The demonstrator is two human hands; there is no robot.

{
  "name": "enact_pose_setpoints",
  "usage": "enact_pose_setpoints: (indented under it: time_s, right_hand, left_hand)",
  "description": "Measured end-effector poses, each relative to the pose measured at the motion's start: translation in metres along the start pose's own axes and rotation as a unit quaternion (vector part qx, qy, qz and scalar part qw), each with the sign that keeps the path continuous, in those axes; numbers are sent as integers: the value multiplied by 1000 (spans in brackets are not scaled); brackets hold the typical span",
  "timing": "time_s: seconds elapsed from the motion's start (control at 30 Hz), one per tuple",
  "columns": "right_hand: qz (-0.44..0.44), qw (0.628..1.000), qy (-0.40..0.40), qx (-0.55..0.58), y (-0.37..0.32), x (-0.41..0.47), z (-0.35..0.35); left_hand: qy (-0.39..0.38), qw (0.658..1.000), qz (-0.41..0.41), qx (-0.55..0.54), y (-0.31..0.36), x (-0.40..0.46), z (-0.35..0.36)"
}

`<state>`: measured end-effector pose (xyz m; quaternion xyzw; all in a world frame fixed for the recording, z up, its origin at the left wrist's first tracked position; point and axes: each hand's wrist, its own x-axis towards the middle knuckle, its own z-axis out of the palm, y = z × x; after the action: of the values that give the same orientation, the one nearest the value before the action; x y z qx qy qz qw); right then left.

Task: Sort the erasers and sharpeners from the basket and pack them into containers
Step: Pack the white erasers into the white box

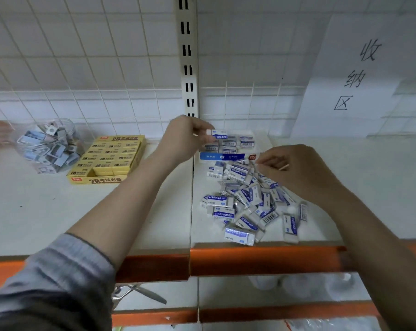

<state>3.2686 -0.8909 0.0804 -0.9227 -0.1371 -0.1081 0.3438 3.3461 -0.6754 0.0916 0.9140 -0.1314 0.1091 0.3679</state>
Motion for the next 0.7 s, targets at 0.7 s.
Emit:
enact_pose_setpoints:
  time_s: [0.7]
  right_hand:
    - [108,992,-33,-62,-7,-34,26]
  left_hand:
    - [-109,979,9,174,-11,47,42]
